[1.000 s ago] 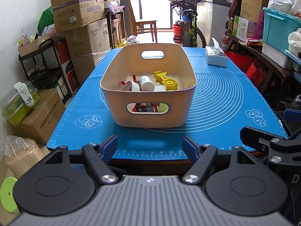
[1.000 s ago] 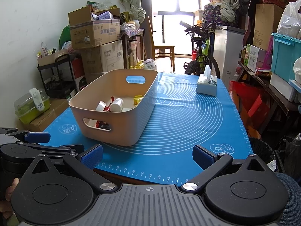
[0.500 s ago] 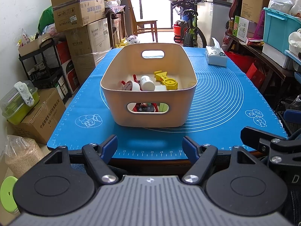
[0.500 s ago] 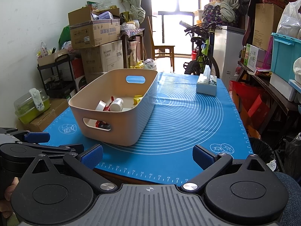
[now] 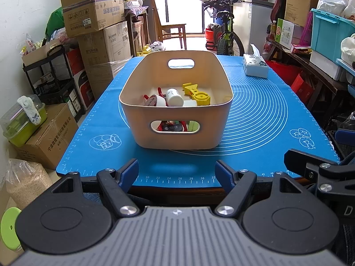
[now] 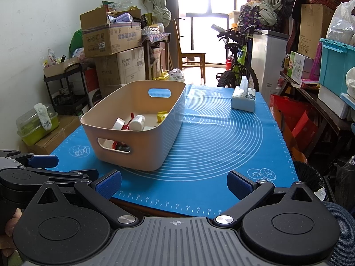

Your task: Organize rigid objects

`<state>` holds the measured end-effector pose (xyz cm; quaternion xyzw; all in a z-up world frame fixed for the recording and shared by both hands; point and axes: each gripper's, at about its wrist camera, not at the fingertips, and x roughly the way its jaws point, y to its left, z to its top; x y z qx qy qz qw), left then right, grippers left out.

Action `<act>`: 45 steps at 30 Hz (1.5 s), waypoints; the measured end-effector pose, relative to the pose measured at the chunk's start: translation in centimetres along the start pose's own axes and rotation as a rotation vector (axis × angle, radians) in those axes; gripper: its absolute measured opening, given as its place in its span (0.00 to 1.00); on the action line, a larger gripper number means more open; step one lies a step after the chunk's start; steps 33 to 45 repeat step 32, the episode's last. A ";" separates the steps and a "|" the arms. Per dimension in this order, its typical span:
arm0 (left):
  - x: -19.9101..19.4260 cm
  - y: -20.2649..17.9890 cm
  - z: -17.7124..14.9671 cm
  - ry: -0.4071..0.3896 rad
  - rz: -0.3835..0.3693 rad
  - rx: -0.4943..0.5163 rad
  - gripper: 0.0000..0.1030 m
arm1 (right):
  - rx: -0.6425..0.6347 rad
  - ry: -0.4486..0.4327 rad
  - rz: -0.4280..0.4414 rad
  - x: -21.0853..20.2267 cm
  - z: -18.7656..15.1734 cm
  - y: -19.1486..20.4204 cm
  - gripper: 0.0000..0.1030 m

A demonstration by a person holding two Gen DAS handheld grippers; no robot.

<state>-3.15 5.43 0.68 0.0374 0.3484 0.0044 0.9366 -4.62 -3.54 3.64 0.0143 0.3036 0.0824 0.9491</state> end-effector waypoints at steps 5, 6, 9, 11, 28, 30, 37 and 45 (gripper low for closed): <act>0.0 0.0 0.0 0.000 0.000 0.000 0.74 | -0.001 0.001 0.000 0.0 0.0 0.0 0.98; 0.0 0.0 0.0 0.001 0.000 0.001 0.74 | -0.001 0.001 -0.001 0.0 0.0 0.0 0.98; 0.0 0.0 -0.1 0.001 0.000 0.002 0.74 | -0.001 0.001 -0.001 0.0 0.0 0.0 0.98; 0.0 0.1 0.0 0.001 0.000 0.000 0.74 | 0.000 0.001 -0.001 0.0 0.0 0.0 0.98; 0.0 0.1 0.0 0.001 0.001 0.001 0.74 | -0.002 0.004 -0.001 -0.1 0.0 -0.1 0.98; 0.0 0.0 0.0 0.000 0.001 0.001 0.74 | -0.002 0.004 -0.001 -0.1 0.0 -0.1 0.98; 0.0 0.2 -0.1 0.000 0.000 0.000 0.74 | -0.003 0.004 -0.002 -0.1 -0.1 -0.1 0.98; 0.0 0.2 -0.1 0.000 0.000 0.000 0.74 | -0.003 0.004 -0.002 -0.1 -0.1 -0.1 0.98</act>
